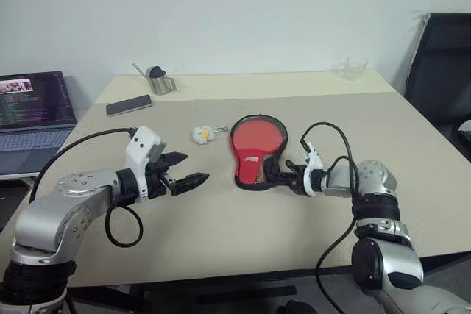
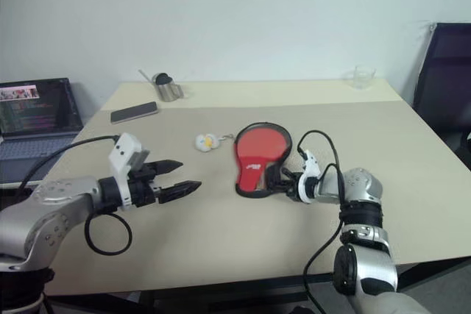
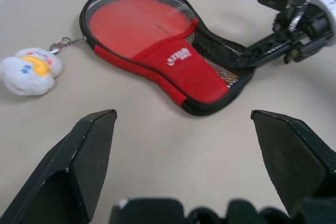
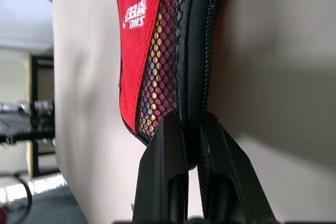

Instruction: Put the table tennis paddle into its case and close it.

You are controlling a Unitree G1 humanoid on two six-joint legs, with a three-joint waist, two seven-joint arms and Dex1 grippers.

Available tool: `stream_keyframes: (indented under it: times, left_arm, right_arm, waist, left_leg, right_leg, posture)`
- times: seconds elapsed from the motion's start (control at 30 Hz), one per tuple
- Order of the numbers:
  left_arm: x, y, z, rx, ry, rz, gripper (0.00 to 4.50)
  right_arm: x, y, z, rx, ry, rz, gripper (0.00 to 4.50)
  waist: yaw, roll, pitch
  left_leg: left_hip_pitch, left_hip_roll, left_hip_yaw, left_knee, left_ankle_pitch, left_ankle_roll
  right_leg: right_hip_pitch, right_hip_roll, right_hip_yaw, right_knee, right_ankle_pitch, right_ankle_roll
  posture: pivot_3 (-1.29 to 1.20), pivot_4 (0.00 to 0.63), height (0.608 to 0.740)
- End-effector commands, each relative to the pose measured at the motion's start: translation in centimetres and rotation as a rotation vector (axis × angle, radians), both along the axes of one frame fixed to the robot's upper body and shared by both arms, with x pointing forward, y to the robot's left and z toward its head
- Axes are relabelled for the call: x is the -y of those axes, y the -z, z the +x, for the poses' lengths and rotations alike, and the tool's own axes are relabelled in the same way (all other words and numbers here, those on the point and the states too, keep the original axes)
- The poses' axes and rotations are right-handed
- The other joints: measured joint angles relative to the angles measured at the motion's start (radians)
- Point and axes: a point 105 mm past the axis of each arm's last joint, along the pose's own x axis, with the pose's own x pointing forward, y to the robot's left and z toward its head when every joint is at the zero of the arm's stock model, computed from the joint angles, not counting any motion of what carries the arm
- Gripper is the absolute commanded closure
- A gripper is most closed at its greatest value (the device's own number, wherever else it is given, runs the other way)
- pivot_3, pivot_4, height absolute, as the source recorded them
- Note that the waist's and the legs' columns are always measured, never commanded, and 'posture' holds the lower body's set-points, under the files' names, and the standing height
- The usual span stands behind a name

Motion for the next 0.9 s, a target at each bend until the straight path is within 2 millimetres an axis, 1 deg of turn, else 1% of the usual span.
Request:
stream_keyframes:
  times: [0.03, 0.17, 0.23, 0.3, 0.5, 0.6, 0.9]
  left_arm:
    - [0.6, -0.9, 0.4, 0.041, 0.040, 0.008, 0.00]
    - [1.1, -0.6, 0.8, 0.027, 0.077, 0.013, 0.00]
    - [1.6, -0.6, 1.2, 0.019, 0.102, 0.014, 0.00]
    - [1.8, -0.5, 1.3, 0.014, 0.118, 0.015, 0.00]
    - [2.1, -0.4, 1.6, 0.002, 0.150, 0.025, 0.00]
    - [2.2, -0.5, 1.9, 0.001, 0.156, 0.028, 0.00]
    - [2.4, -0.4, 1.9, -0.005, 0.170, 0.033, 0.00]
  right_arm:
    - [-0.5, -0.3, -2.4, 0.019, -0.122, -0.019, 4.49]
    - [-0.5, 0.6, -5.3, 0.062, -0.241, -0.065, 4.49]
    - [-0.3, 1.8, -7.2, 0.056, -0.294, -0.091, 4.49]
    - [-0.2, 2.3, -8.4, 0.049, -0.326, -0.099, 4.49]
    - [0.5, 2.6, -10.3, 0.039, -0.384, -0.110, 4.49]
    - [0.6, 2.4, -11.2, 0.041, -0.431, -0.103, 4.49]
    - [0.7, 1.6, -12.8, 0.053, -0.523, -0.087, 4.49]
  waist:
    - [0.003, 0.000, 0.000]
    - [0.007, 0.000, 0.000]
    - [0.012, 0.000, 0.000]
    - [0.014, 0.000, 0.000]
    - [0.015, 0.000, 0.000]
    - [0.017, 0.000, 0.000]
    - [0.016, 0.000, 0.000]
  left_leg:
    - [0.000, 0.000, 0.000, 0.000, 0.000, 0.000]
    - [0.000, 0.000, -0.001, 0.000, 0.000, 0.000]
    - [-0.001, 0.000, -0.001, 0.000, -0.001, 0.001]
    - [-0.001, 0.000, -0.001, 0.000, -0.001, 0.002]
    - [0.000, 0.000, -0.001, 0.000, -0.001, 0.002]
    - [-0.001, 0.000, -0.002, 0.000, -0.001, 0.002]
    - [-0.003, 0.000, -0.003, 0.000, -0.002, 0.004]
  right_leg:
    - [0.000, 0.000, 0.000, 0.000, 0.000, 0.000]
    - [0.000, 0.000, -0.001, -0.001, 0.000, 0.000]
    - [0.000, 0.000, -0.001, -0.001, 0.000, 0.000]
    - [0.001, 0.000, -0.002, -0.002, 0.000, 0.000]
    - [0.001, 0.000, -0.001, -0.002, 0.000, 0.001]
    - [0.001, 0.001, -0.002, -0.004, 0.000, 0.001]
    - [0.002, 0.001, -0.003, -0.008, 0.000, 0.001]
  posture:
    - [0.00, 0.150, 0.740]
    - [0.00, 0.150, 0.740]
    - [0.00, 0.150, 0.740]
    - [0.00, 0.150, 0.740]
    - [0.00, 0.150, 0.740]
    - [0.00, 0.150, 0.740]
    - [0.00, 0.150, 0.740]
